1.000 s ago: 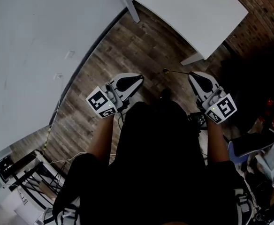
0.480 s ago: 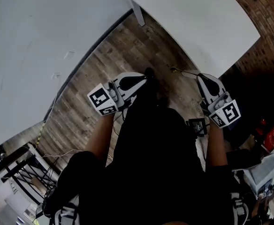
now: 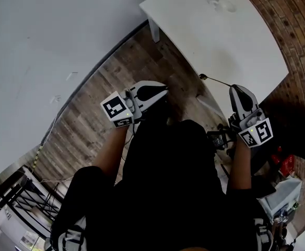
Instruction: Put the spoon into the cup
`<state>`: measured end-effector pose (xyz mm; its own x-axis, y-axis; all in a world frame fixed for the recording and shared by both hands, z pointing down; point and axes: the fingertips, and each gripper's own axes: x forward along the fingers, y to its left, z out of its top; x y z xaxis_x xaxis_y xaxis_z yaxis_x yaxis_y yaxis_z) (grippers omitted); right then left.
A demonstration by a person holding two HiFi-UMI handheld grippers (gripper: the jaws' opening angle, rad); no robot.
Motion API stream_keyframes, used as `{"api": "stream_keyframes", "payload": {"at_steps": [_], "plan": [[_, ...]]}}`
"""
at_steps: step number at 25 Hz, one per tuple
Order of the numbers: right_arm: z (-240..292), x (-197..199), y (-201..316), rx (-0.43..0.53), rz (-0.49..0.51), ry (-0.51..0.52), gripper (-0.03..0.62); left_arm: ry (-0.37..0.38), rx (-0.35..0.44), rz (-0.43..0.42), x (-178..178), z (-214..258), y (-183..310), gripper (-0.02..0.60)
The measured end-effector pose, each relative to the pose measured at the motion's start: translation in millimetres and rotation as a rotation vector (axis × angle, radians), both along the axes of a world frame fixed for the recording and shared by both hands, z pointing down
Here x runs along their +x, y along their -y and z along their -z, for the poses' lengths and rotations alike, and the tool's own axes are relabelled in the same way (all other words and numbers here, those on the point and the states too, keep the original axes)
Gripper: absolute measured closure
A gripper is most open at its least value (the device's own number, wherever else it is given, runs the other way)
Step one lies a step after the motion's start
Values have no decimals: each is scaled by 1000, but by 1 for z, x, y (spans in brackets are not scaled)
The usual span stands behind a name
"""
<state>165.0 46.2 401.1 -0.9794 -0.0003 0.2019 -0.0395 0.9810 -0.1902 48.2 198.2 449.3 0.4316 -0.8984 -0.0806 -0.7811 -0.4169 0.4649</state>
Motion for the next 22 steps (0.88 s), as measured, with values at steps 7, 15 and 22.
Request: {"api": "stream_keyframes", "payload": {"at_steps": [7, 15, 22], "plan": [[3, -48, 34, -14, -29, 22, 583, 14, 13, 12, -64, 6, 41, 565], [9, -77, 97, 3, -72, 90, 583, 79, 13, -27, -104, 19, 116, 565], [23, -74, 181, 2, -213, 156, 583, 130, -38, -148, -129, 24, 205, 565]]}}
